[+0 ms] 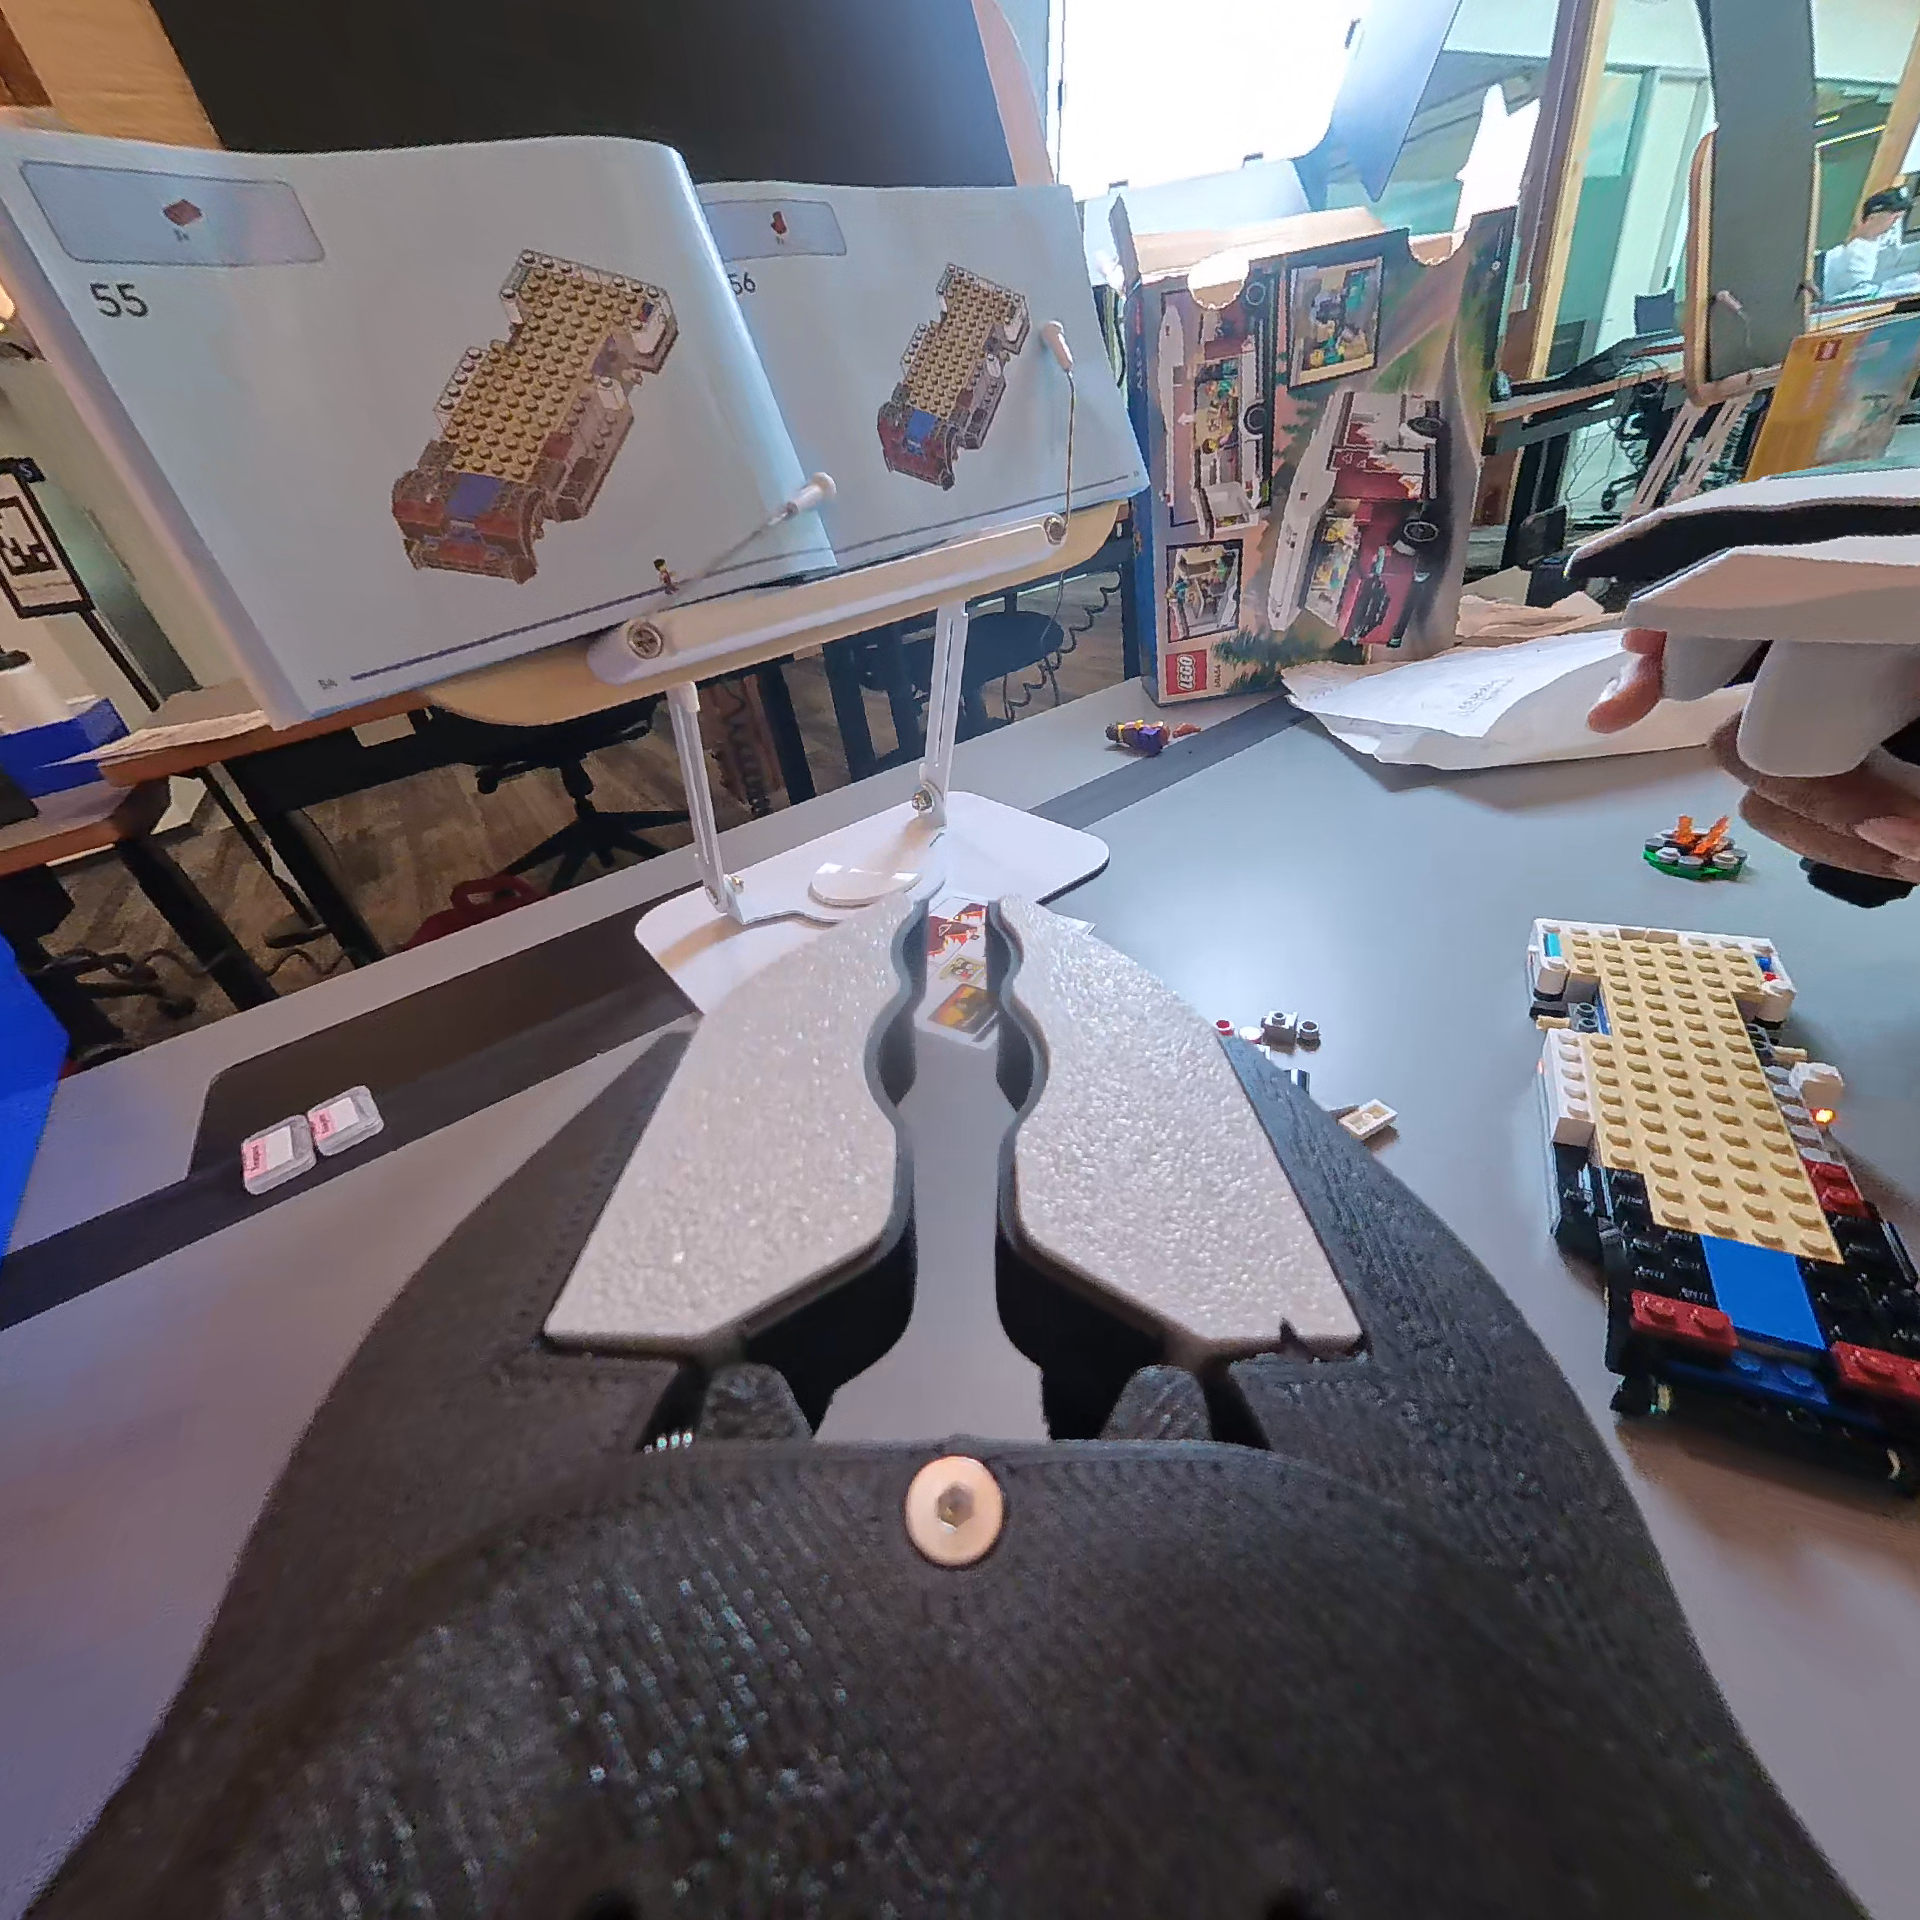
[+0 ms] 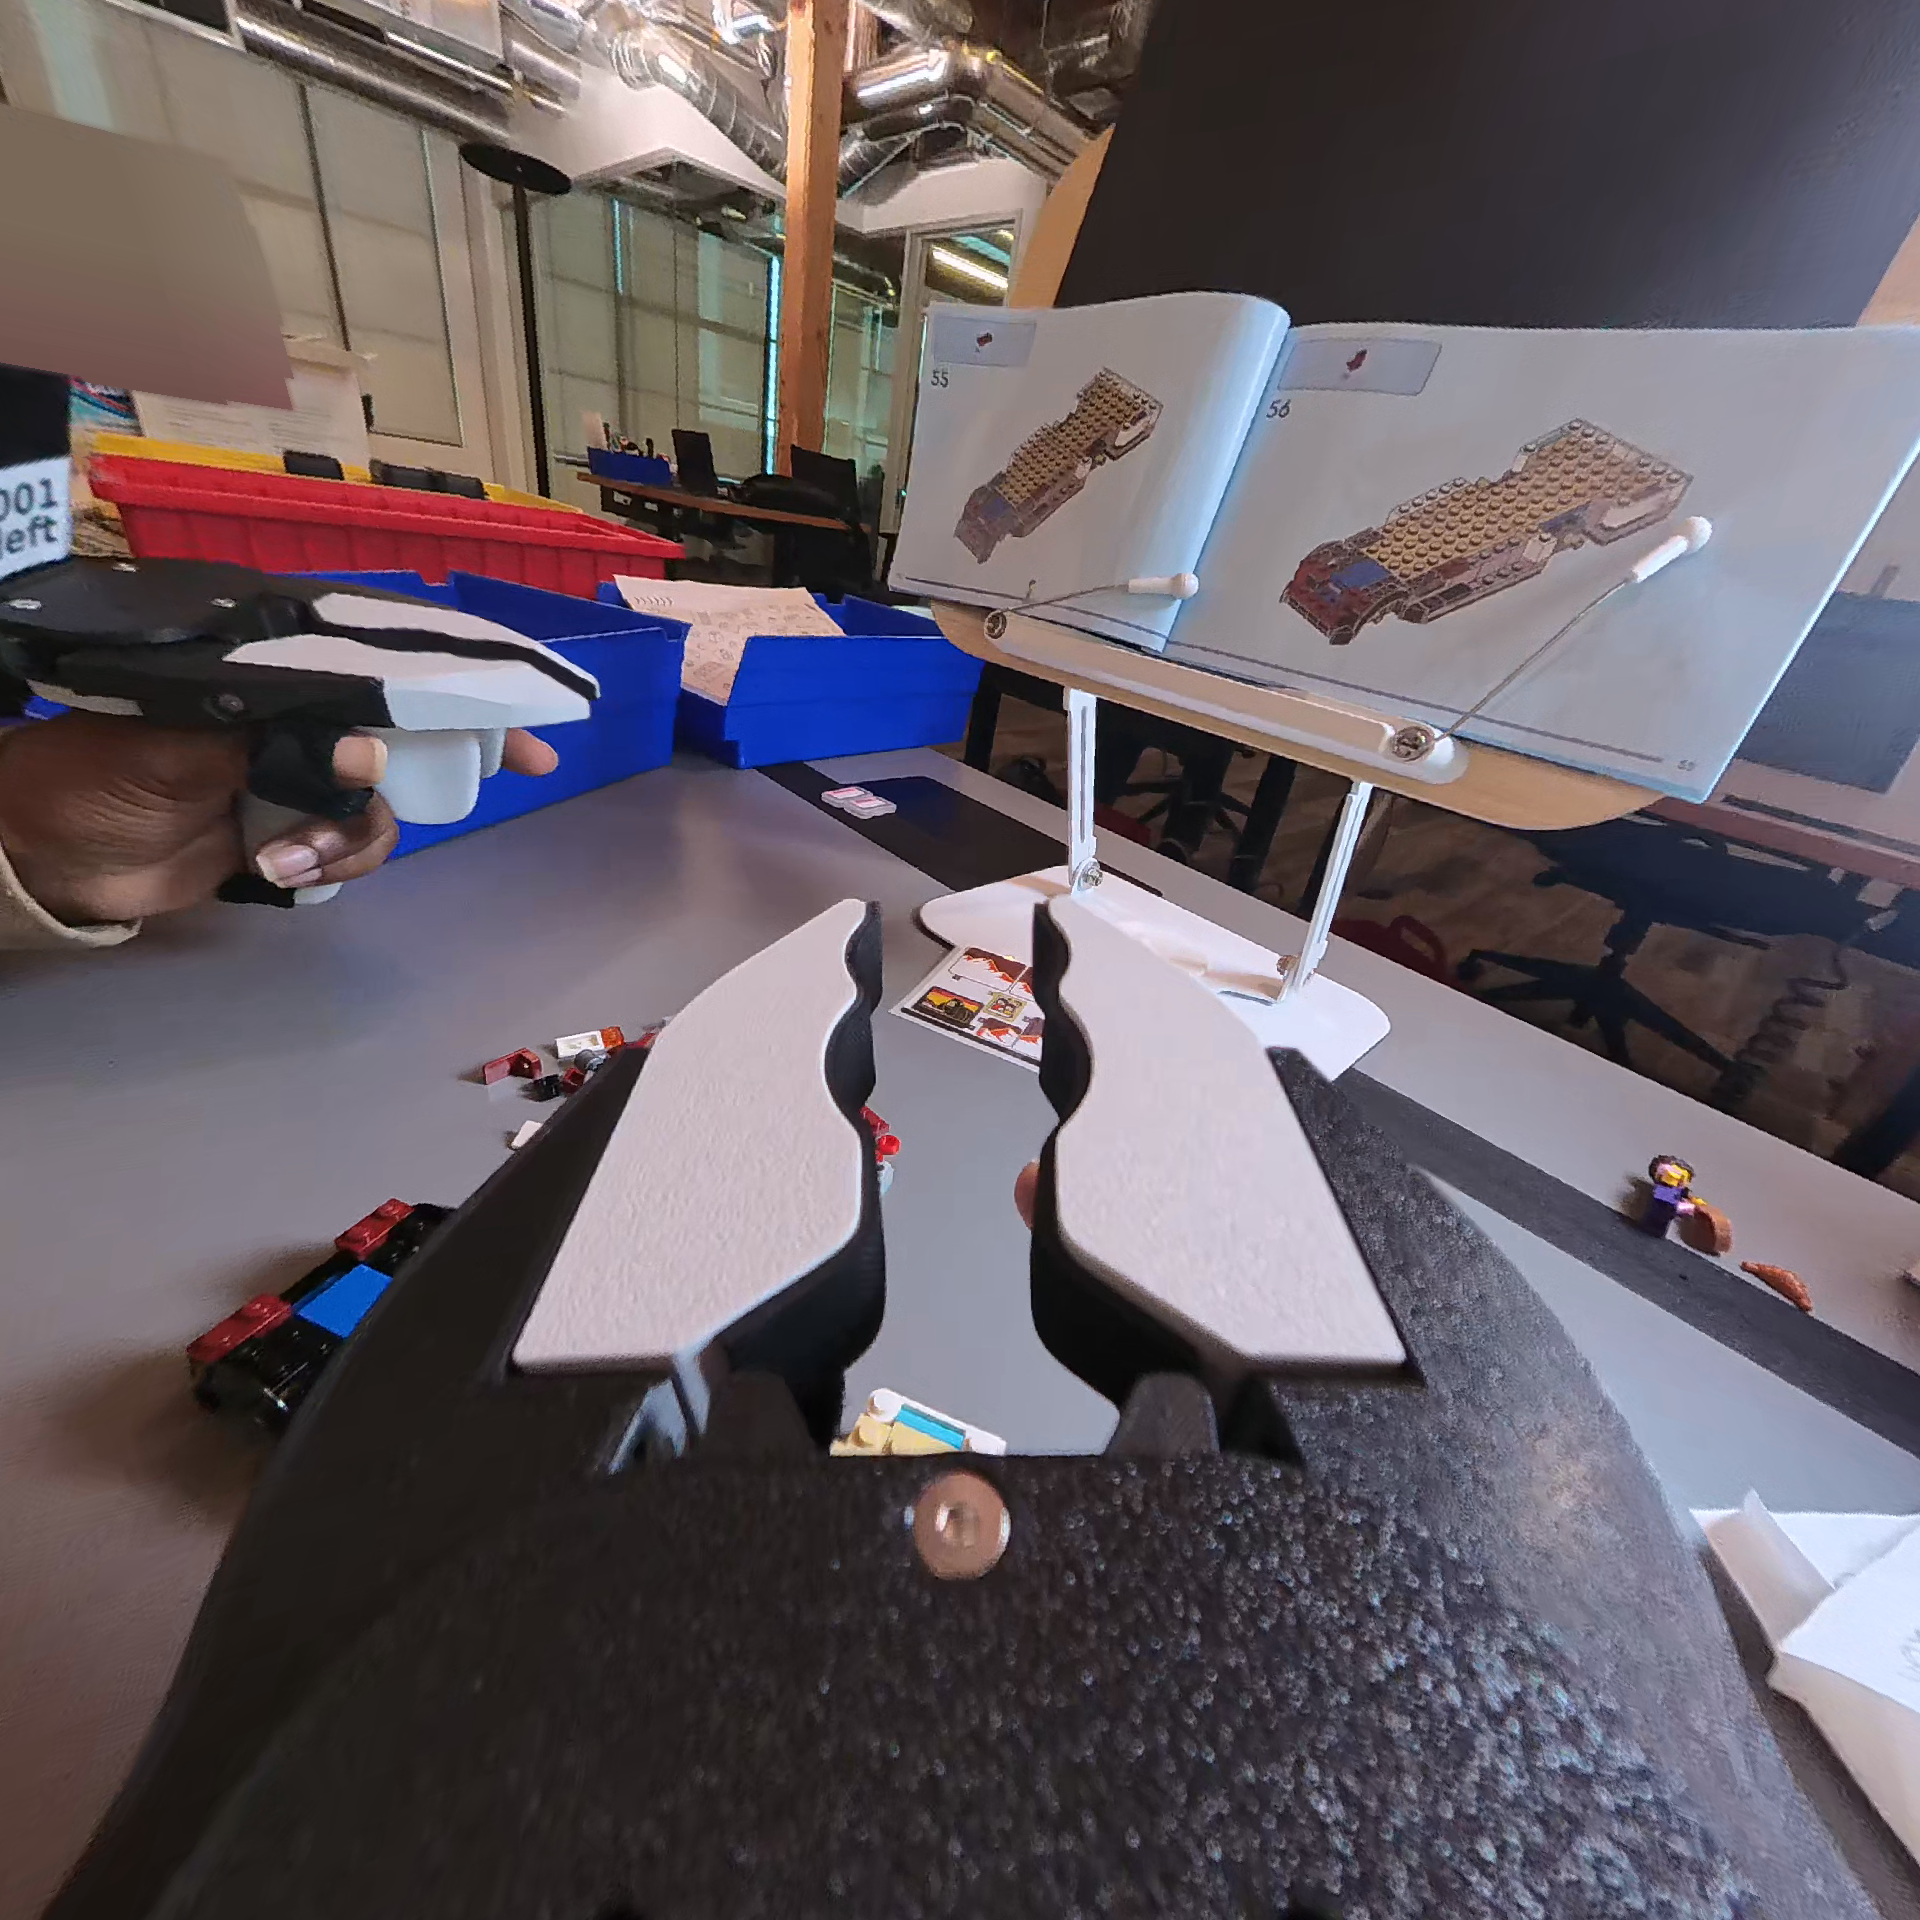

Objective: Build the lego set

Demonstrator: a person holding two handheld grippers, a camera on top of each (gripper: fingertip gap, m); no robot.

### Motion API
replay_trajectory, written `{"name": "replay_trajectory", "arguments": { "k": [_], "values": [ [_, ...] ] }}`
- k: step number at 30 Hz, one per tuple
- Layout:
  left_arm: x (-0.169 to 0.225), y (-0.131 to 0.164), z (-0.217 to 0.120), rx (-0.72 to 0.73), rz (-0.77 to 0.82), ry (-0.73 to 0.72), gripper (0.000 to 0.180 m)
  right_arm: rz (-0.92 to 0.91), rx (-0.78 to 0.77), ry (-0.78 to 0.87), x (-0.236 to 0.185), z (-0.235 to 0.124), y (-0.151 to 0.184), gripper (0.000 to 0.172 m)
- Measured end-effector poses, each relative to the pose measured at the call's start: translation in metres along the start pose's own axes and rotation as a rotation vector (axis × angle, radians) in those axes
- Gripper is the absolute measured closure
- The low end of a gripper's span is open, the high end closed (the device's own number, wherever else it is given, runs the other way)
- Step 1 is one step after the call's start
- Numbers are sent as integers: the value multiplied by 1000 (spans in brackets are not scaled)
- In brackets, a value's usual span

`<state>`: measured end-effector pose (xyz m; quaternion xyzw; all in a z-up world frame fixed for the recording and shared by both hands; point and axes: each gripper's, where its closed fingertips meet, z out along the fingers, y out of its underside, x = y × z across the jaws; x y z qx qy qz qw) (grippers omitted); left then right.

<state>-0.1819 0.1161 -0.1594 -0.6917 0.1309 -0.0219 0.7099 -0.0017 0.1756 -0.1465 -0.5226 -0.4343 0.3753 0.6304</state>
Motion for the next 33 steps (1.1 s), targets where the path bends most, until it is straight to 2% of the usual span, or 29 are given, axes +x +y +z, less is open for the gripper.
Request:
{"name": "replay_trajectory", "arguments": {
  "k": [4, 8, 11, 14, 19, 22, 28, 33],
  "values": [
    [3, 4, 1, -18, 11, 6, 167, -12, -1, -27, 0, -3, -4, 144],
    [5, 3, 1, -20, 12, 17, 165, -16, -98, -160, -9, -2, 5, 139],
    [6, 1, 0, -20, 15, 21, 164, -72, -239, -293, -18, -8, 15, 129],
    [9, 1, 2, -28, 26, 35, 164, -138, -450, -483, -34, -24, 29, 118],
    [13, 11, 5, -61, 18, 54, 164, -376, -817, -690, -54, -40, 80, 104],
    [17, 15, 6, -79, 27, 67, 164, -452, -951, -804, -65, -43, 104, 99],
    [19, 17, 4, -89, 30, 75, 165, -504, -1061, -924, -83, -34, 126, 100],
    [19, 18, 5, -93, 21, 88, 166, -482, -1114, -886, -85, -22, 127, 102]
  ]
}}
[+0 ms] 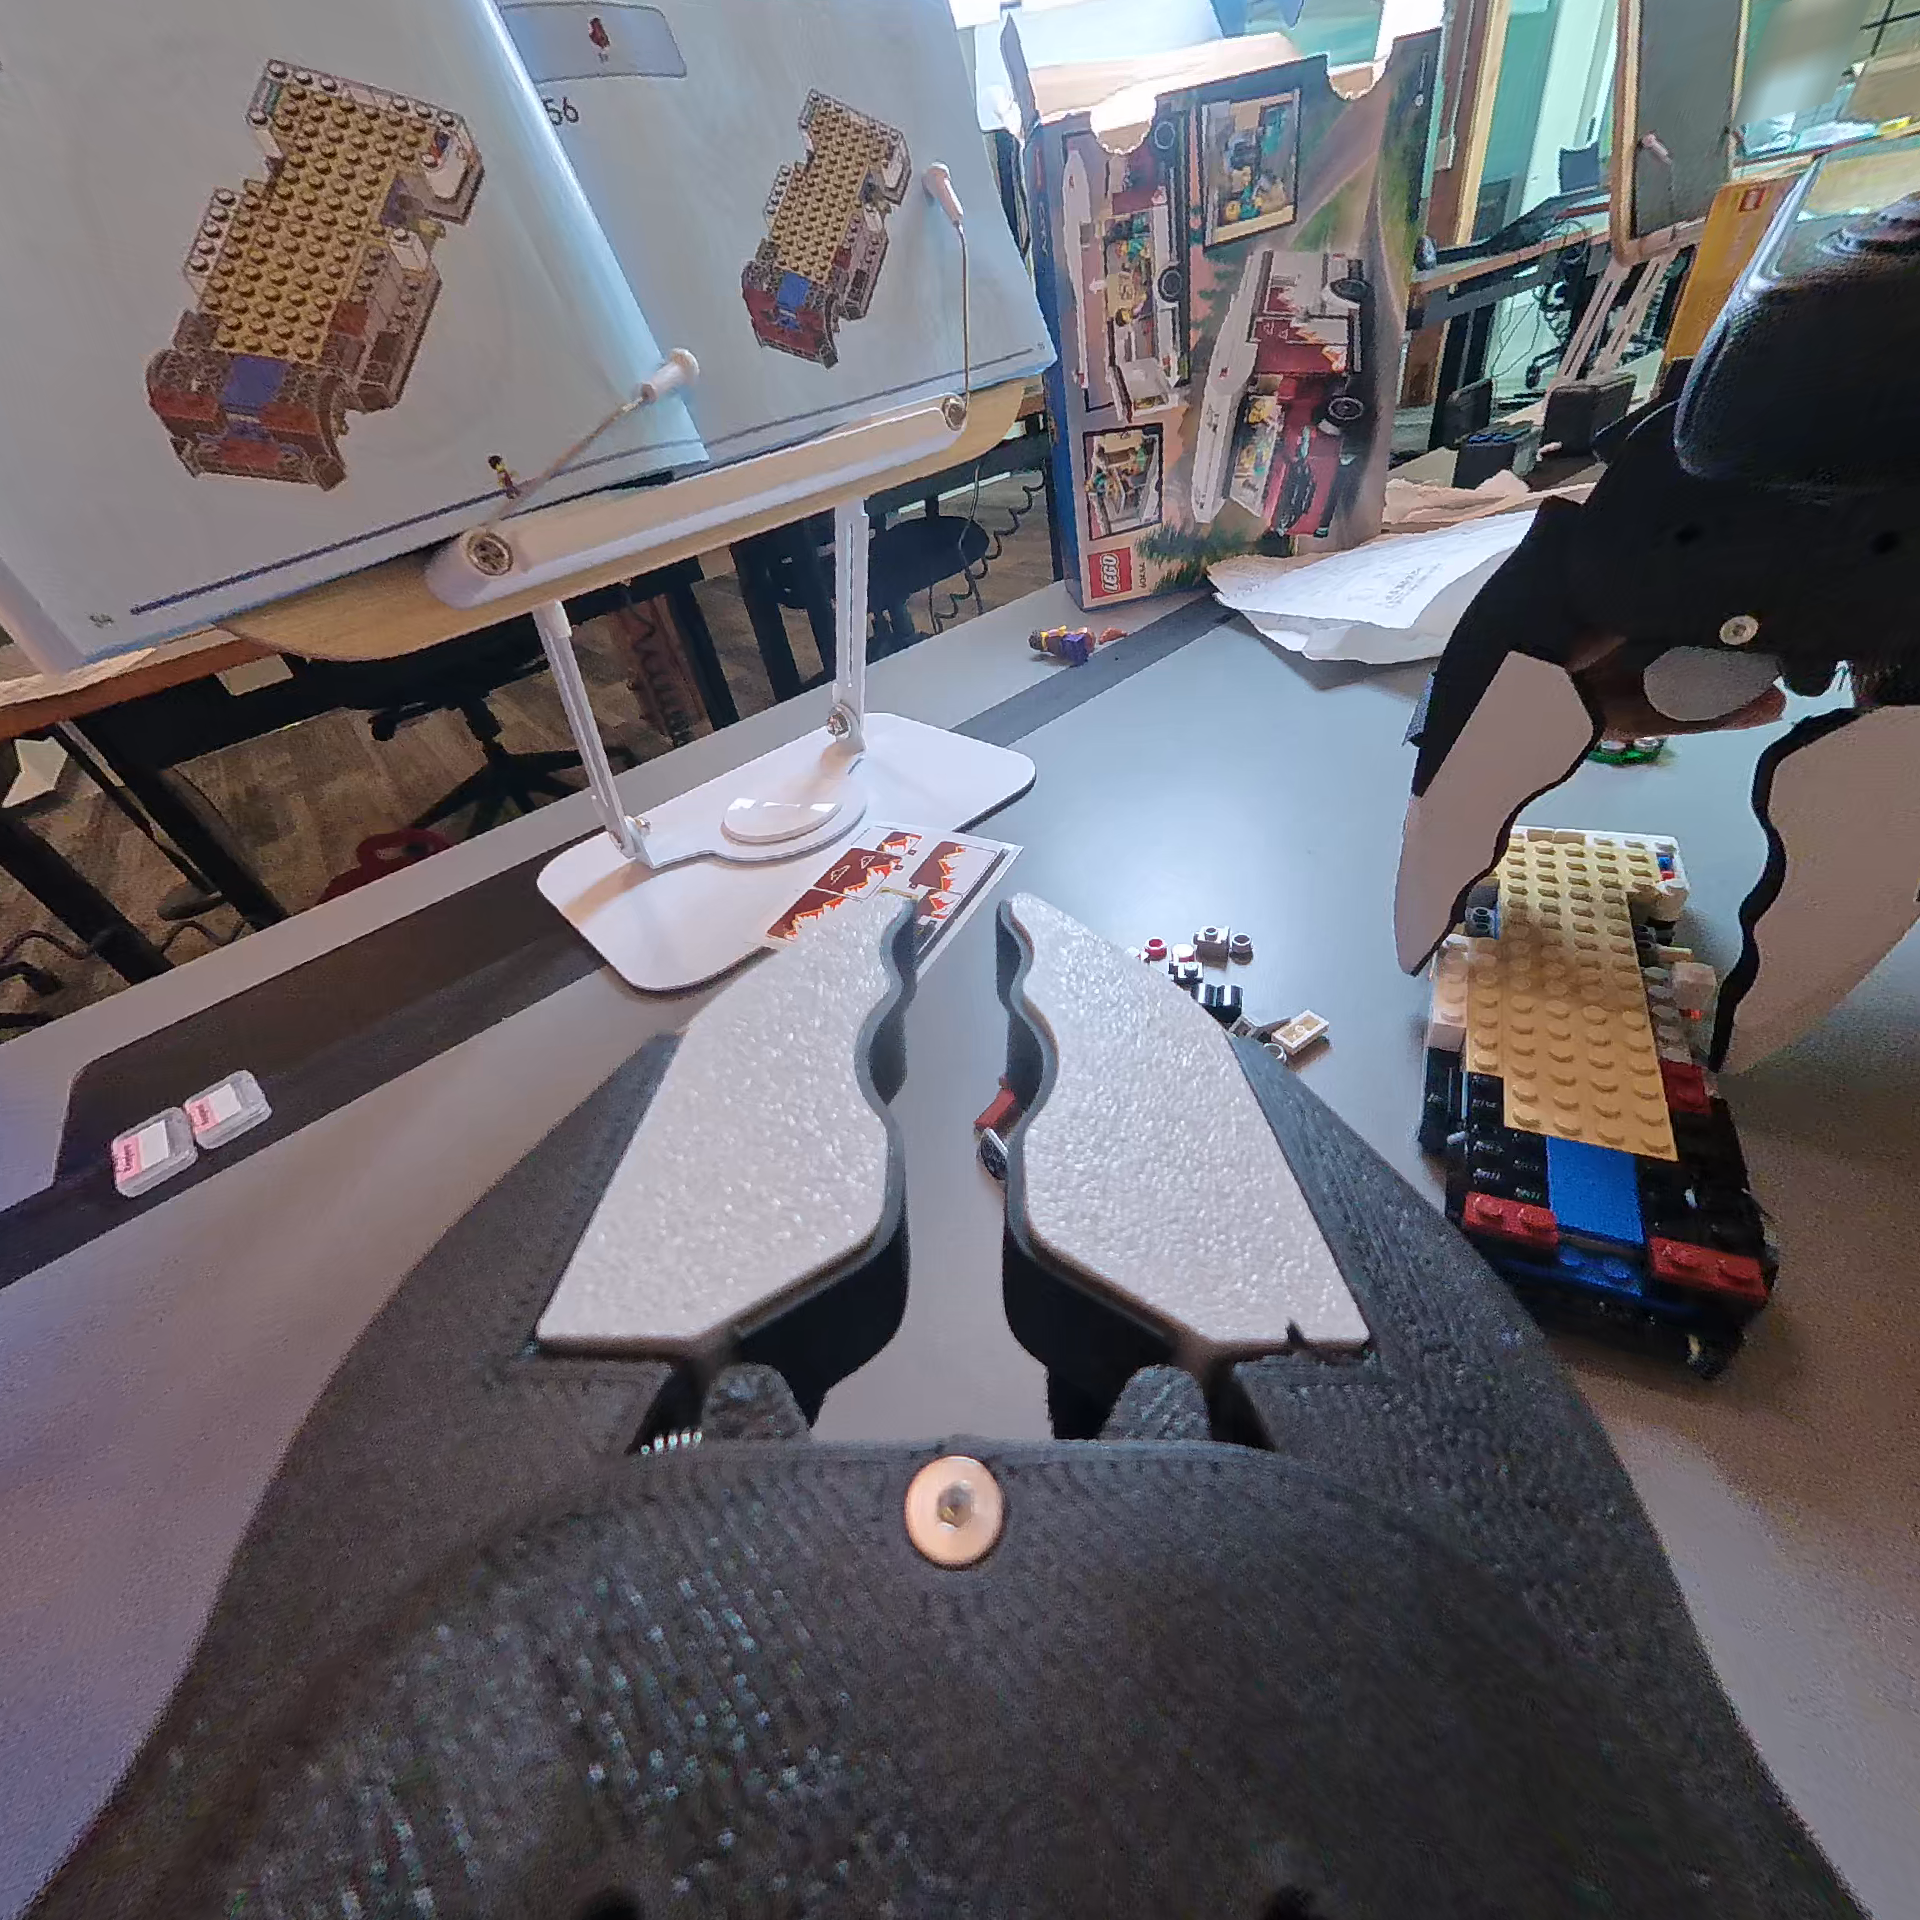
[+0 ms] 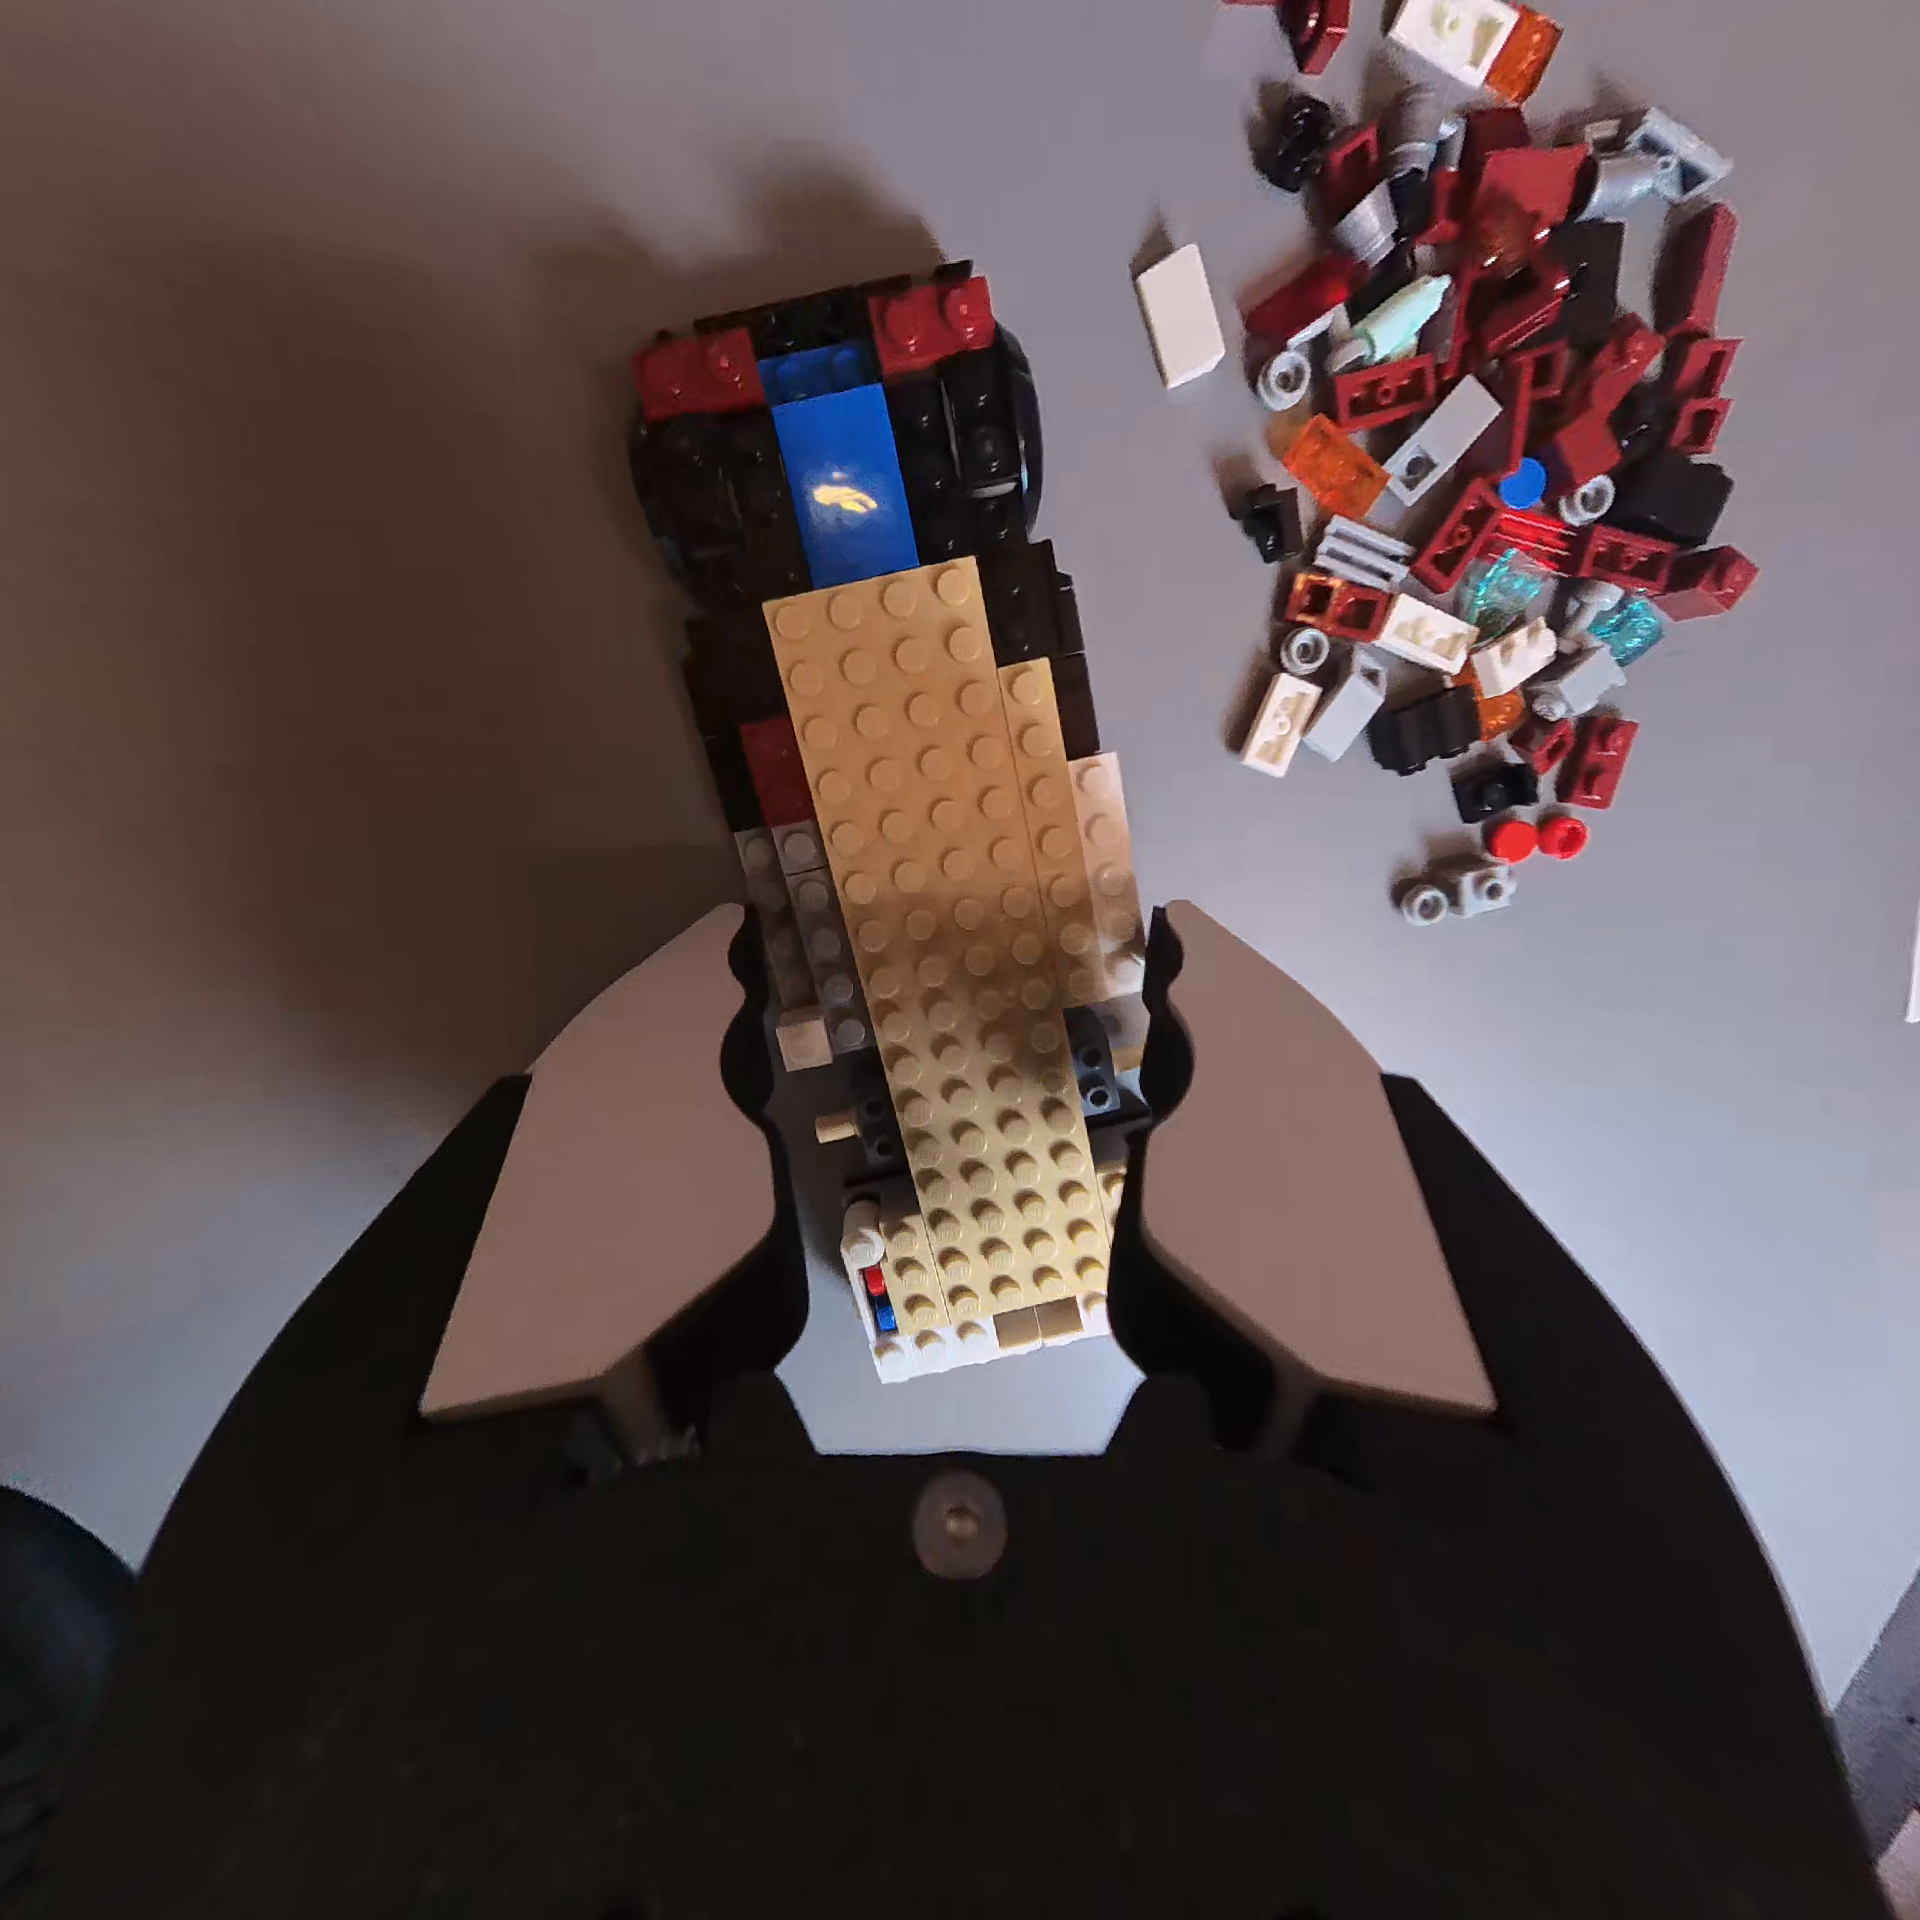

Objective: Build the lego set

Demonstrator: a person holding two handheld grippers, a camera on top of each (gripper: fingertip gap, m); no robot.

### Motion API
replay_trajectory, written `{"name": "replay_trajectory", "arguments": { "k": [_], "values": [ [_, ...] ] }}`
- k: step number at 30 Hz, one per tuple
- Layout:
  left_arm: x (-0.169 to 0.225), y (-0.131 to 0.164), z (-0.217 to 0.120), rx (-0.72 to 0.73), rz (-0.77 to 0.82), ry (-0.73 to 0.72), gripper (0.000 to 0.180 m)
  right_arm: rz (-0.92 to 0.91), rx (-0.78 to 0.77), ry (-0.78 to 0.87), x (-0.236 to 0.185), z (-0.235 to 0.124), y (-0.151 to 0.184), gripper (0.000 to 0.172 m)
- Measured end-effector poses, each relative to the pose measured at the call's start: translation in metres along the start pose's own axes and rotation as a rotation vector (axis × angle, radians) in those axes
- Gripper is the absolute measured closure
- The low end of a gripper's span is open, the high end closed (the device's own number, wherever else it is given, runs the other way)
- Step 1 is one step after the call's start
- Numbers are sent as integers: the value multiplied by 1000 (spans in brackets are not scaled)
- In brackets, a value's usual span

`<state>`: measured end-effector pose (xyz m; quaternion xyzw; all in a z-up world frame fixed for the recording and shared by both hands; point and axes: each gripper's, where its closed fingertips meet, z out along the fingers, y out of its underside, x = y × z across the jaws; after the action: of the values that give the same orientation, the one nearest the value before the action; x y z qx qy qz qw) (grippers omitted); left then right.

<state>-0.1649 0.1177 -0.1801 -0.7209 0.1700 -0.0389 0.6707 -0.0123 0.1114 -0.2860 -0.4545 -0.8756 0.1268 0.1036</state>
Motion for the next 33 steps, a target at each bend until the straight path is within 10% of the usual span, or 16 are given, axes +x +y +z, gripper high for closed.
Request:
{"name": "replay_trajectory", "arguments": {
  "k": [15, 27, 33],
  "values": [
    [4, -1, -1, -9, 13, 9, 165, 29, 80, 52, 4, -9, -24, 99],
    [8, 5, -1, -44, -8, 44, 180, 526, 1020, 523, 46, -141, -34, 140],
    [4, 10, 0, -54, -18, 27, 180, 666, 1143, 795, 62, -149, 11, 172]
  ]
}}
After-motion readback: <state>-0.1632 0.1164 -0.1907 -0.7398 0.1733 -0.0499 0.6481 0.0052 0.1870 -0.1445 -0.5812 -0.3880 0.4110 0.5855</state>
